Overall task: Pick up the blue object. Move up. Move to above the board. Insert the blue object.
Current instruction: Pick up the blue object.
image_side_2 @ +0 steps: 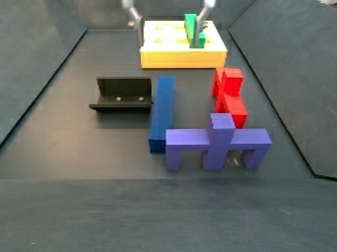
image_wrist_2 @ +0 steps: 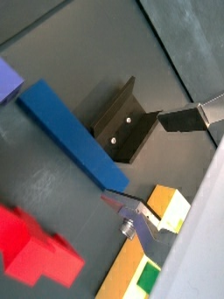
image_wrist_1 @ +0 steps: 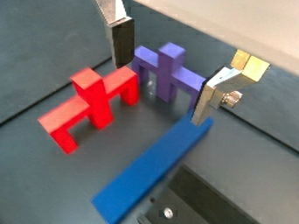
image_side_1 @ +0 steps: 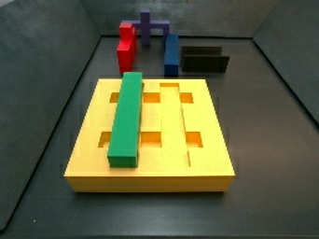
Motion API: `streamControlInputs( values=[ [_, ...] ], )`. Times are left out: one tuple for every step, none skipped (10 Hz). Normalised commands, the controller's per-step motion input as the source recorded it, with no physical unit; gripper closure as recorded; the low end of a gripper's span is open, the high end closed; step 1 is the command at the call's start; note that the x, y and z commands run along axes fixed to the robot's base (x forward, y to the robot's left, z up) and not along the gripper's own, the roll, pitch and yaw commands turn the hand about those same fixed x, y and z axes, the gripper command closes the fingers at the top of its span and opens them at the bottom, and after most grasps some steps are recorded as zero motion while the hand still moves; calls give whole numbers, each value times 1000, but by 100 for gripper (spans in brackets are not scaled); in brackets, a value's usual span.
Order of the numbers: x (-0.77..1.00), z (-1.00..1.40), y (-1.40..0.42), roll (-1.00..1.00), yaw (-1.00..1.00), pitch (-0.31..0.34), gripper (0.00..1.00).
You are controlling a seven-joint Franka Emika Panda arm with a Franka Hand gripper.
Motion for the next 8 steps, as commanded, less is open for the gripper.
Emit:
streamControlInputs(
  values=[
    [174,-326,0,-87,-54,-43,0],
    [111,-260,0,-69,-6,-27,0],
    [143,-263,-11,-50,0,-34,0],
    [303,-474,-151,-53,0,-109,0],
    [294,-674,-137,-24,0,-154,0],
    [157,-797,-100,0,-37,-199,0],
    [0,-729,-40,0,-57,-191,0],
    [-263,-506,0,0,-94,-170,0]
  ],
)
